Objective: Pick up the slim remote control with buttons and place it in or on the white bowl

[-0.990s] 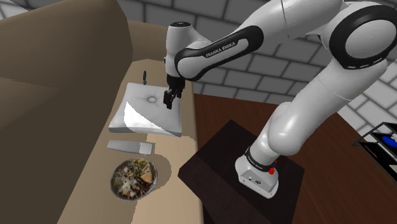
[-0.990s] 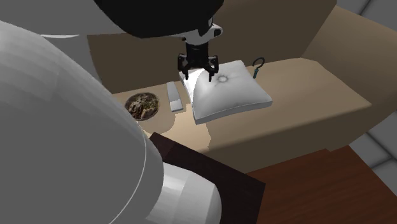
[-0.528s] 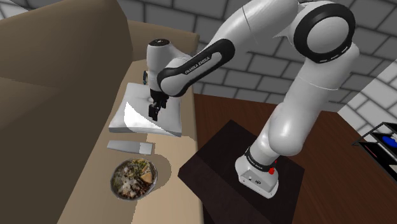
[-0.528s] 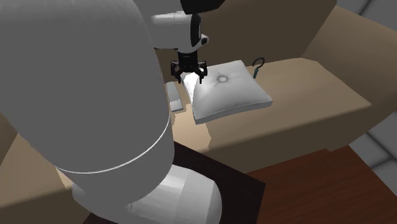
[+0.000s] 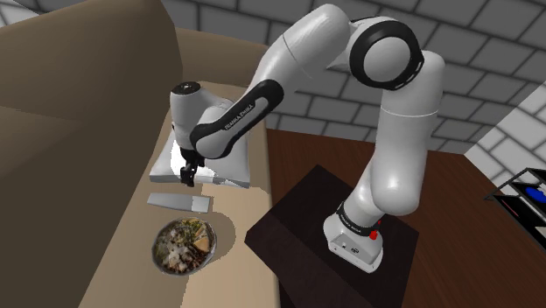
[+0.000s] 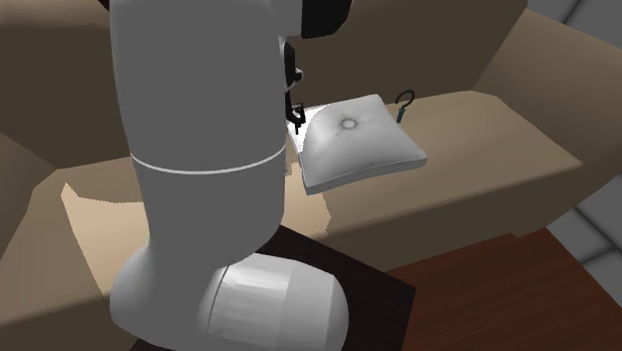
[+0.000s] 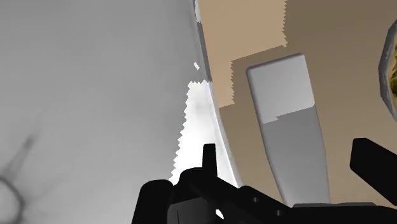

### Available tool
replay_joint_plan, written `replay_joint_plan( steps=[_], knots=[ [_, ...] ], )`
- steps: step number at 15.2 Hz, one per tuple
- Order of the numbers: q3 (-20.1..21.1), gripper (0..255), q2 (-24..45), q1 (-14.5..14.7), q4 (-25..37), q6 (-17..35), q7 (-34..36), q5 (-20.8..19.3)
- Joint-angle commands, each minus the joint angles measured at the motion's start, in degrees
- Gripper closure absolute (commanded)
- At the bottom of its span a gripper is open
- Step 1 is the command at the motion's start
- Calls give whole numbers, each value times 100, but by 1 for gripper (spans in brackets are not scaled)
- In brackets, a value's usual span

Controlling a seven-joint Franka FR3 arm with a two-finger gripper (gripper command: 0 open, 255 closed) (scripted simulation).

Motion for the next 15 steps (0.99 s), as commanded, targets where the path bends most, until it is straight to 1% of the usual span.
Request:
replay_joint_plan(
  steps=[1,7,15],
  knots=[
    [-8,0,414,107,323,71,-4,-132],
    [-26,0,1566,529,1354,148,25,-444],
    [-141,0,2046,598,1482,500,108,-574]
  ],
)
